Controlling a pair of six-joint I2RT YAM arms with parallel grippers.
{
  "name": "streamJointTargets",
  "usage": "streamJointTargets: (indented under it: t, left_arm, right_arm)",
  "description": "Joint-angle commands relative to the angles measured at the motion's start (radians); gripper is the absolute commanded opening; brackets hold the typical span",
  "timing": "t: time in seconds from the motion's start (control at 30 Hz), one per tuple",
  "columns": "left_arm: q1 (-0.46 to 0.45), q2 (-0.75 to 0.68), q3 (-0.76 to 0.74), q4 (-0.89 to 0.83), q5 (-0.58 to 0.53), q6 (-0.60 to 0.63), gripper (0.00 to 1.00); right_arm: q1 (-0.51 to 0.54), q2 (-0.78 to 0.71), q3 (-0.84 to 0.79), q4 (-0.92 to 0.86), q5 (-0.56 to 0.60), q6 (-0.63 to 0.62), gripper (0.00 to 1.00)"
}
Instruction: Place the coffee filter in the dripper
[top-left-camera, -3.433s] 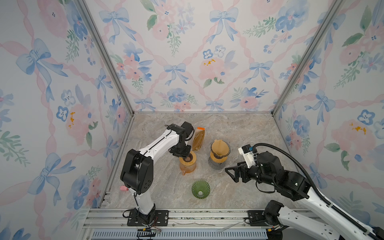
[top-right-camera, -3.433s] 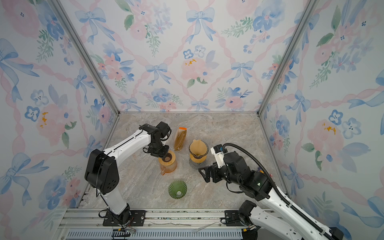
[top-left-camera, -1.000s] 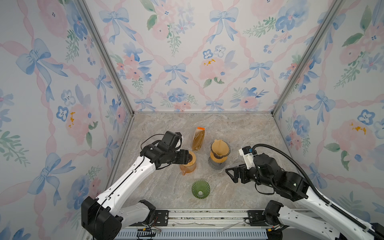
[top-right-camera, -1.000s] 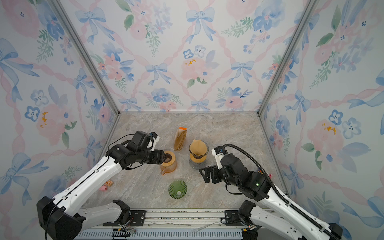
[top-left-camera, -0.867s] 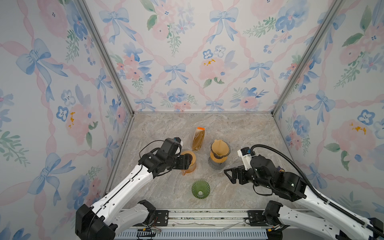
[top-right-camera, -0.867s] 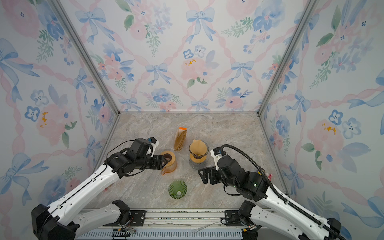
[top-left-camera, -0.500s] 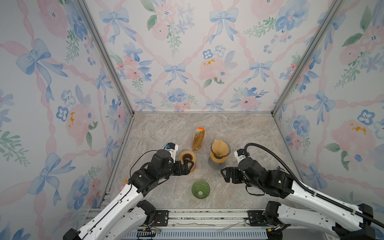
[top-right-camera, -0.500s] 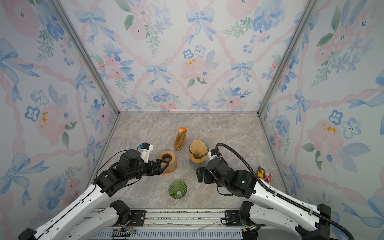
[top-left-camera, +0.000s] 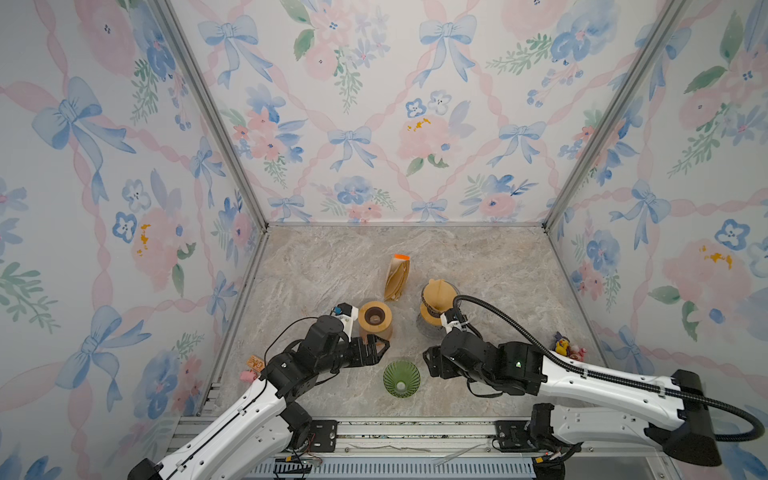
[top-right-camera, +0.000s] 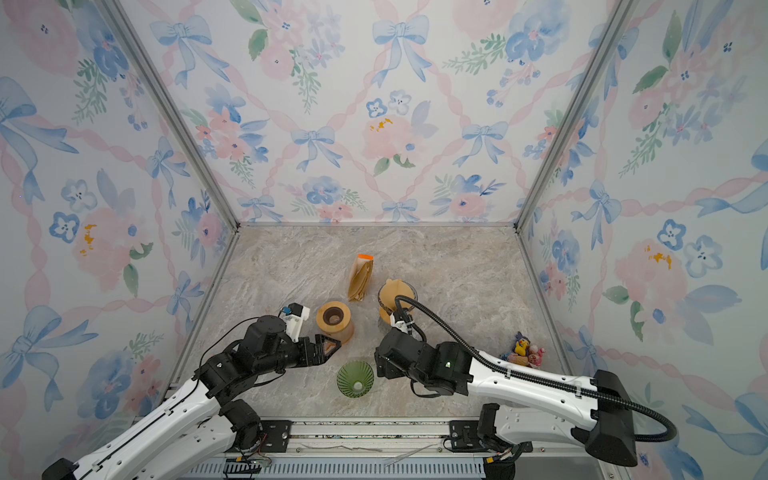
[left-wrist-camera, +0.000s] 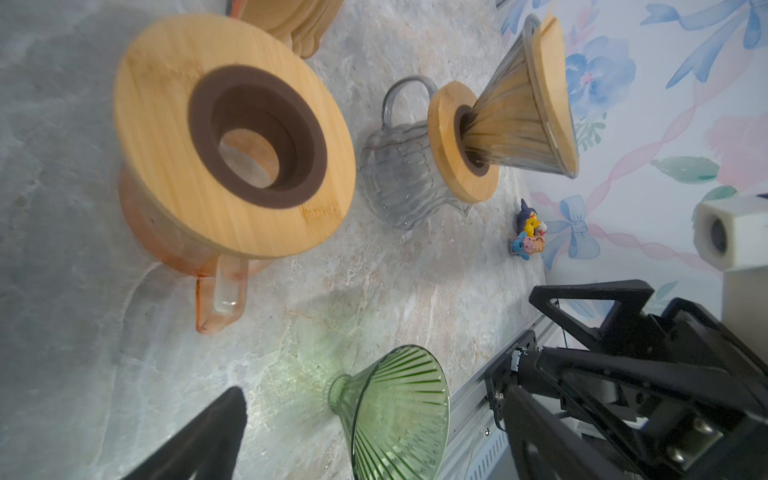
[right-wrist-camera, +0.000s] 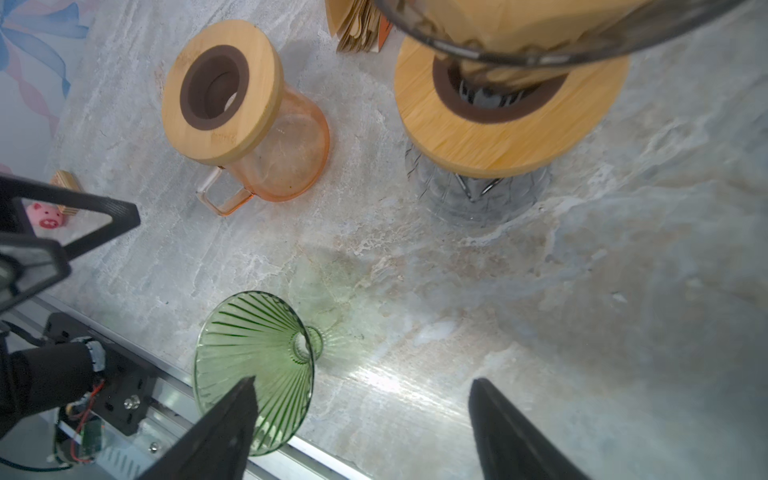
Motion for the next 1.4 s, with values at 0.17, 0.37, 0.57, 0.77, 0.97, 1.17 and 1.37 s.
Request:
streamJointTargets:
  t: [0.17,0.37,0.57,0.77,0.97,1.17,1.37]
  left_arm:
    - [-0.091,0.042,-0.03,0.006,0.09,-0.004,0.98]
    - [-0.156,0.12,-0.004,-0.032,0.036,0.009,0.95]
    - [-0.164,0.136,-0.002,-0.035,0.009,0.021,0.98]
    - [-0.164,0.088,0.009,-0.032,-0.029,0.046,0.98]
    - [-0.164,0.056,0.014,-0.032,0.0,0.104,0.98]
    - [-0.163,0.059,0.004,-0.033,0.012,0.113,0.98]
    - [-0.164,0.029,0.01,-0.033,-0.009,0.127,0.98]
  right_arm:
    - [0.015,0.073,-0.018,0.12,-0.116,0.081,0.59]
    - [0.016,0.112,-0.053,0.169,-0.18,0.112,0.5]
    - [0.017,0.155,-0.065,0.185,-0.214,0.128,0.44]
    - [0.018,0.21,-0.067,0.209,-0.242,0.139,0.4]
    - [0.018,0.246,-0.059,0.216,-0.248,0.143,0.36]
    - [0.018,0.267,-0.052,0.22,-0.246,0.147,0.32]
    - [0.018,0.284,-0.05,0.227,-0.245,0.146,0.28]
